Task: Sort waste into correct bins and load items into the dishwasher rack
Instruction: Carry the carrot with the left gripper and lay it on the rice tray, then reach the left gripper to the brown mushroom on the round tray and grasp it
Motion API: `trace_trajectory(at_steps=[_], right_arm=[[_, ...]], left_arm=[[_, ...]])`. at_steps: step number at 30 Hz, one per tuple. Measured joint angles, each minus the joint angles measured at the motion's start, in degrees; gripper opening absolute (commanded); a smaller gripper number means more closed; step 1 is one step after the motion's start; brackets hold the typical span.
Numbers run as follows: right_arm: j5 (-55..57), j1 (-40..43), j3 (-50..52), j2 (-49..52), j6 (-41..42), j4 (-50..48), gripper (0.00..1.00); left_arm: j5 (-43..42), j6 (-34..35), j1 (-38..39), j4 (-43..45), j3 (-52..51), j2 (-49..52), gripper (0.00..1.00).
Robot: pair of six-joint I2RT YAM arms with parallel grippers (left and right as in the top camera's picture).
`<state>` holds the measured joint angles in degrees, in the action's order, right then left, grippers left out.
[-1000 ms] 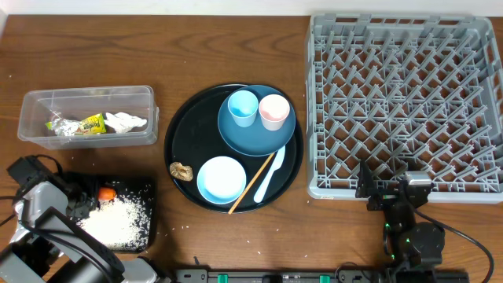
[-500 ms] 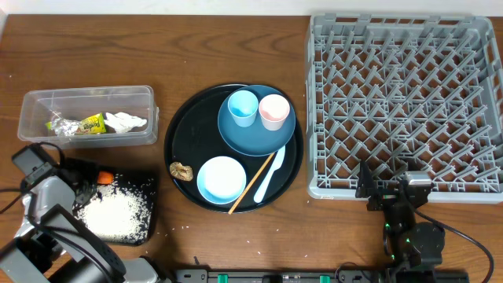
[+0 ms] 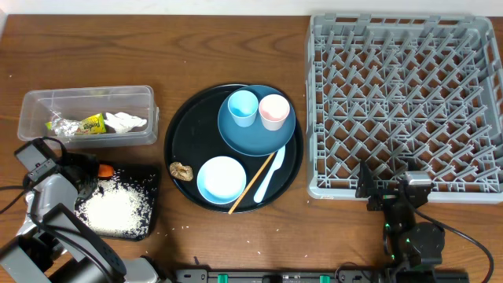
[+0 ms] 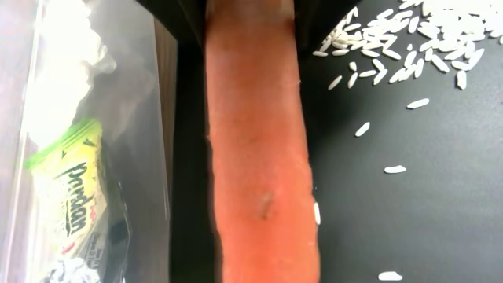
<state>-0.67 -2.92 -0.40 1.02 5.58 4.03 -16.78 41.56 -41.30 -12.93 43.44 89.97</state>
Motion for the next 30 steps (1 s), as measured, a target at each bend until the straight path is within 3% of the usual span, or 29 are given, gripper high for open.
trace_trajectory(at_steps=[4,10,19,25,30], right_arm=[[0.0,0.0,0.0,0.0,0.0,0.0,0.99],[0.0,0.0,0.0,0.0,0.0,0.0,0.99],[0.0,0.0,0.0,0.0,0.0,0.0,0.99],[0.0,0.0,0.0,0.0,0.0,0.0,0.99],[0.0,0.0,0.0,0.0,0.0,0.0,0.99]], left_arm=[[-0.1,0.4,0.0,-1.4,0.0,0.0,0.59],[-0.4,0.2,0.0,-6.3,0.2,-2.4,0.61],[-0.4,-4.6,1.2,-20.7,7.2,-14.9,0.61],[1.2,-9.0,9.1,-29.5,8.2,-22.3,0.59],[5.2,-10.7,21.9,-34.0,8.2,-25.6,0.55]])
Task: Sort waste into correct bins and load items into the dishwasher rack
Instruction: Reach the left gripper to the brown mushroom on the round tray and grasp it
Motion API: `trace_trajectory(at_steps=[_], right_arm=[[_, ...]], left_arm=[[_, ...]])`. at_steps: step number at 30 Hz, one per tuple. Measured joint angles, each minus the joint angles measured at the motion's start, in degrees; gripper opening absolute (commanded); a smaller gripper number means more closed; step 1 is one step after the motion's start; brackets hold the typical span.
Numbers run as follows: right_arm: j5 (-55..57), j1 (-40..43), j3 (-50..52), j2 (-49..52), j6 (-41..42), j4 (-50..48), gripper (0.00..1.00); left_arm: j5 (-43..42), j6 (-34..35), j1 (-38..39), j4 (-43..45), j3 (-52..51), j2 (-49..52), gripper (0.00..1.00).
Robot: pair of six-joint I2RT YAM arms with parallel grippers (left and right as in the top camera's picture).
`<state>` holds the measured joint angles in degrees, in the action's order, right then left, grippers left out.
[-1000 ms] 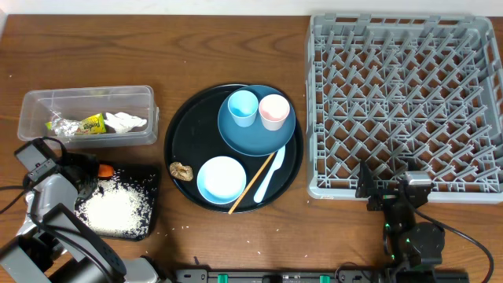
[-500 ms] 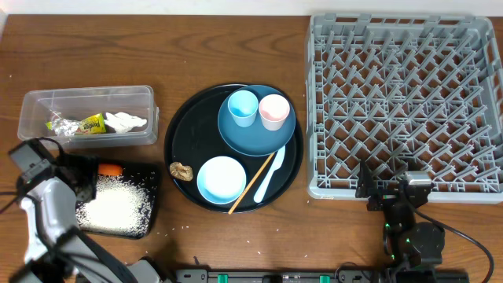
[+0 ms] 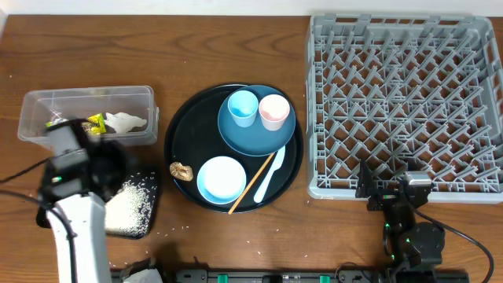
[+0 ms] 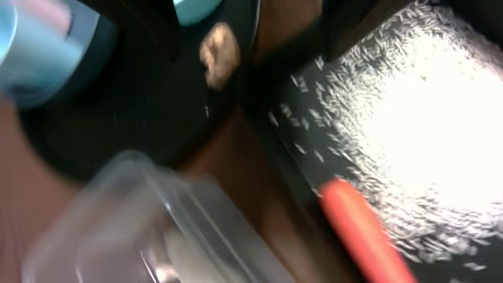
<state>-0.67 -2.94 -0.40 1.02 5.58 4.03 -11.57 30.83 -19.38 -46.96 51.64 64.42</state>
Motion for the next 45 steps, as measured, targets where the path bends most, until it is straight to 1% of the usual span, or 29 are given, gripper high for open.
trace_trajectory(at_steps=[6,9,13,21,28,34,36,38,45], right_arm=[[0.0,0.0,0.0,0.0,0.0,0.0,0.99],[0.0,0.0,0.0,0.0,0.0,0.0,0.99],[0.0,0.0,0.0,0.0,0.0,0.0,0.99],[0.0,0.0,0.0,0.0,0.0,0.0,0.99],[0.0,0.0,0.0,0.0,0.0,0.0,0.99],[0.0,0.0,0.0,0.0,0.0,0.0,0.99],[0.0,0.0,0.0,0.0,0.0,0.0,0.99],[0.0,0.0,0.0,0.0,0.0,0.0,0.99],[0.0,0.0,0.0,0.0,0.0,0.0,0.99]], left_arm=[[5.5,-0.9,16.7,-0.7,0.0,0.0,0.55],[8.9,-0.9,24.1,-1.2,0.0,1.8,0.55],[12.5,-0.9,29.4,-2.1,0.0,7.3,0.55],[15.1,-1.1,29.7,0.4,0.0,18.9,0.55],[15.2,-2.5,29.6,4.2,0.0,24.4,0.55],[15.4,-4.0,29.6,6.2,0.0,26.2,0.54],[15.4,-4.3,29.6,6.4,0.0,26.2,0.53],[15.4,-4.4,29.6,6.5,0.0,26.2,0.50],[16.3,-5.6,29.6,7.1,0.0,26.2,0.50]])
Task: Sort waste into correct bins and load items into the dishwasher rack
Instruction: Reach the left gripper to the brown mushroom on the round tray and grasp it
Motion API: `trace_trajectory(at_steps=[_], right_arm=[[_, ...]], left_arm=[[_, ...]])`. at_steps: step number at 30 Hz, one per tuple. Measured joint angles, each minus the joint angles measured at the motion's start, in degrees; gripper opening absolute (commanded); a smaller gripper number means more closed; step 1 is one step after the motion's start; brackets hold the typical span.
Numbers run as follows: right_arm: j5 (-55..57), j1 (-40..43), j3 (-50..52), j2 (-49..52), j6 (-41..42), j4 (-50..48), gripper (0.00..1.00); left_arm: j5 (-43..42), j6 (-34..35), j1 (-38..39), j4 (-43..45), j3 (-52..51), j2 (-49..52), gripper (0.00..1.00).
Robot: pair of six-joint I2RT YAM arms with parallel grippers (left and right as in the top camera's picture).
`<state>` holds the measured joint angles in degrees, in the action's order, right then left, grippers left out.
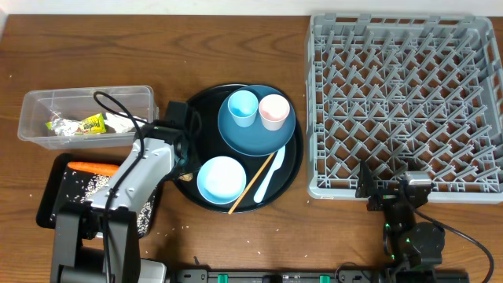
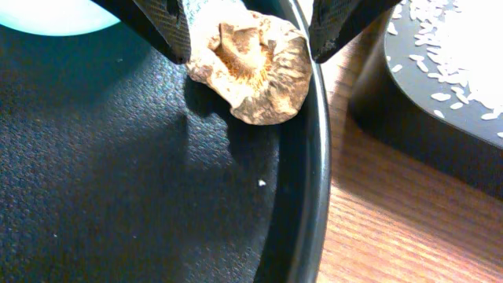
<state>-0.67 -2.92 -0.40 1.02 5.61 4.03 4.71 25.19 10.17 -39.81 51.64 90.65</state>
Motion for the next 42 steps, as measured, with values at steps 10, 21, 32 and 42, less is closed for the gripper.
trace_trajectory(at_steps=[10,21,32,42], right_arm=[[0.0,0.0,0.0,0.0,0.0,0.0,0.99],[0.0,0.0,0.0,0.0,0.0,0.0,0.99],[0.0,0.0,0.0,0.0,0.0,0.0,0.99],[0.0,0.0,0.0,0.0,0.0,0.0,0.99]], left_arm=[[3.8,-1.5,0.0,0.3,0.0,0.0,0.50],[4.5,-2.1,0.0,0.3,0.0,0.0,0.37],[4.5,-2.1,0.0,0.2,-0.2,0.0,0.37],[4.5,-2.1,0.0,1.0,-1.0,0.0,0.35]])
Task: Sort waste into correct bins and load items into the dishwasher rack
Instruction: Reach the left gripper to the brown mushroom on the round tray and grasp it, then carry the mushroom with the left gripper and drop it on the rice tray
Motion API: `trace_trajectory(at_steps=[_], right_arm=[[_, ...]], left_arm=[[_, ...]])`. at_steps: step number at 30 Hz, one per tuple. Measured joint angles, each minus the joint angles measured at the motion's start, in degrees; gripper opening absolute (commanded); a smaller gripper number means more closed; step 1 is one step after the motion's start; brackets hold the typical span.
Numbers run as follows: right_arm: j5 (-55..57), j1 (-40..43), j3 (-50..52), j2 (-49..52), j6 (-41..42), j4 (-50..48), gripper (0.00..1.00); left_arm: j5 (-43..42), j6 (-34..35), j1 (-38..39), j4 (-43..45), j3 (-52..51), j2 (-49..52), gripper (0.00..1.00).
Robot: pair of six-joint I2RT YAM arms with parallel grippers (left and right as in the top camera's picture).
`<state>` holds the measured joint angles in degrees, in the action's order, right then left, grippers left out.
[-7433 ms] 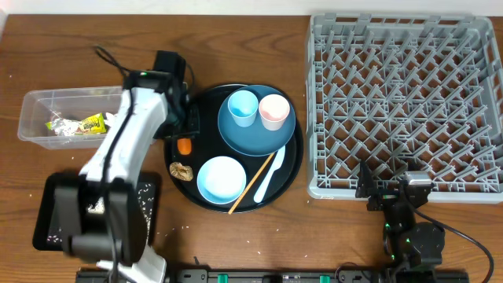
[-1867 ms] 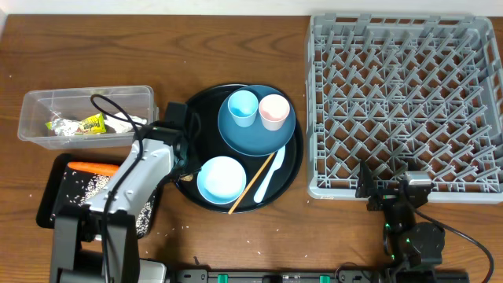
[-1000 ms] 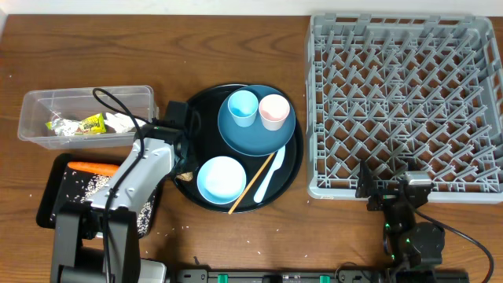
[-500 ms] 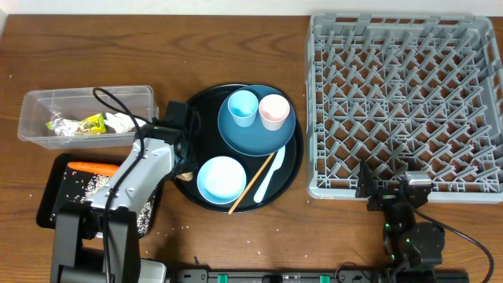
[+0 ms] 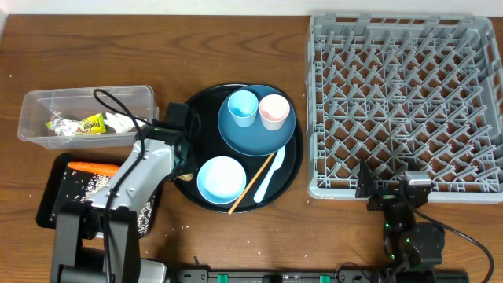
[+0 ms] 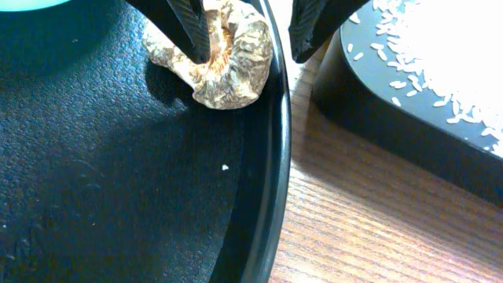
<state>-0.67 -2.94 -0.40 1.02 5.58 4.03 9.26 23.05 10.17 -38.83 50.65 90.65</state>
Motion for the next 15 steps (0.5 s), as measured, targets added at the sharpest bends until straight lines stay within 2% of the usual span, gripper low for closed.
trace_trajectory(at_steps=[5,8,15], right_arm=[[0.0,0.0,0.0,0.0,0.0,0.0,0.99],[0.0,0.0,0.0,0.0,0.0,0.0,0.99],[0.0,0.0,0.0,0.0,0.0,0.0,0.99]], left_arm=[[0.0,0.0,0.0,1.8,-1.4,0.0,0.34],[0.0,-0.1,0.0,2.2,-1.6,0.0,0.25],[0.2,-0.6,0.0,2.8,-1.6,0.0,0.19]])
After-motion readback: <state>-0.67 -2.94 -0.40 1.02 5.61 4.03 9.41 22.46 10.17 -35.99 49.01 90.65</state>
